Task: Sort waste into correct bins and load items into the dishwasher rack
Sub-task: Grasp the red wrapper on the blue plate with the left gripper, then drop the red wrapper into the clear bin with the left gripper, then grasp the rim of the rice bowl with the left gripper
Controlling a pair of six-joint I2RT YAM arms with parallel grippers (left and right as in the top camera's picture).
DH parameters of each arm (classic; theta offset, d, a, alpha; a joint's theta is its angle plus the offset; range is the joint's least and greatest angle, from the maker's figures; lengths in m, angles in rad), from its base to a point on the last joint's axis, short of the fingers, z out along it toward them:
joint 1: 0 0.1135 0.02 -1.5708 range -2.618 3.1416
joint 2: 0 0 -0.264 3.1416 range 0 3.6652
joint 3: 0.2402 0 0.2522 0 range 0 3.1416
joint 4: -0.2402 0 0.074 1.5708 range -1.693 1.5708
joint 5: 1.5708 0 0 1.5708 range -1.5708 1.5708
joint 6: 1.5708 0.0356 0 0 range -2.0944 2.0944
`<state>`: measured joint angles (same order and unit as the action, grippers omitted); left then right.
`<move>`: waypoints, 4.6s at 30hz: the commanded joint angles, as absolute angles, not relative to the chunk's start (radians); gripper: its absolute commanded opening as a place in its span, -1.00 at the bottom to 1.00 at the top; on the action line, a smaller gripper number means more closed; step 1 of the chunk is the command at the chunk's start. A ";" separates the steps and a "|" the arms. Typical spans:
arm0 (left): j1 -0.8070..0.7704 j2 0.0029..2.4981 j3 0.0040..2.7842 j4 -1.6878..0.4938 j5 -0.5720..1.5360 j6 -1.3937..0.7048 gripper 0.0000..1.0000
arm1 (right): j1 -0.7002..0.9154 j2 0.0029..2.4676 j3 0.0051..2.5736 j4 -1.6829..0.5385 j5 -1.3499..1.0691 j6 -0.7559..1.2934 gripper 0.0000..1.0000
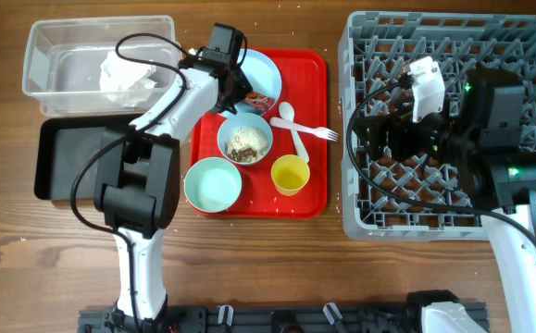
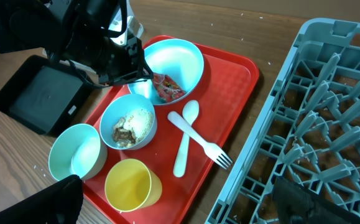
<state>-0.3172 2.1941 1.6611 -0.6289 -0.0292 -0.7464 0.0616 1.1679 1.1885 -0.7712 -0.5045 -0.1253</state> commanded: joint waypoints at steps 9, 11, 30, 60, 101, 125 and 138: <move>-0.317 2.214 1.661 -0.618 -0.042 -0.735 -0.92 | 0.061 1.175 1.202 -0.773 -0.487 -0.131 0.97; -0.316 2.197 1.685 -0.622 -0.021 -0.666 -0.92 | 0.061 1.175 1.202 -0.773 -0.487 -0.130 0.97; 0.086 1.861 1.785 -0.752 -0.017 -0.583 -0.92 | 0.061 1.175 1.202 -0.767 -0.487 -0.131 0.98; -0.296 1.882 1.689 -1.044 0.218 -0.488 0.52 | 0.061 1.175 1.202 -0.768 -0.487 -0.131 0.97; -0.559 2.188 1.640 -0.894 0.029 -0.426 -0.55 | 0.061 1.175 1.202 -0.787 -0.487 -0.128 0.99; -0.559 2.146 1.643 -0.902 0.029 -0.426 -0.62 | 0.061 1.175 1.202 -0.786 -0.487 -0.130 0.99; -0.557 2.065 1.644 -0.940 0.056 -0.426 -0.92 | 0.061 1.175 1.202 -0.786 -0.487 -0.130 0.98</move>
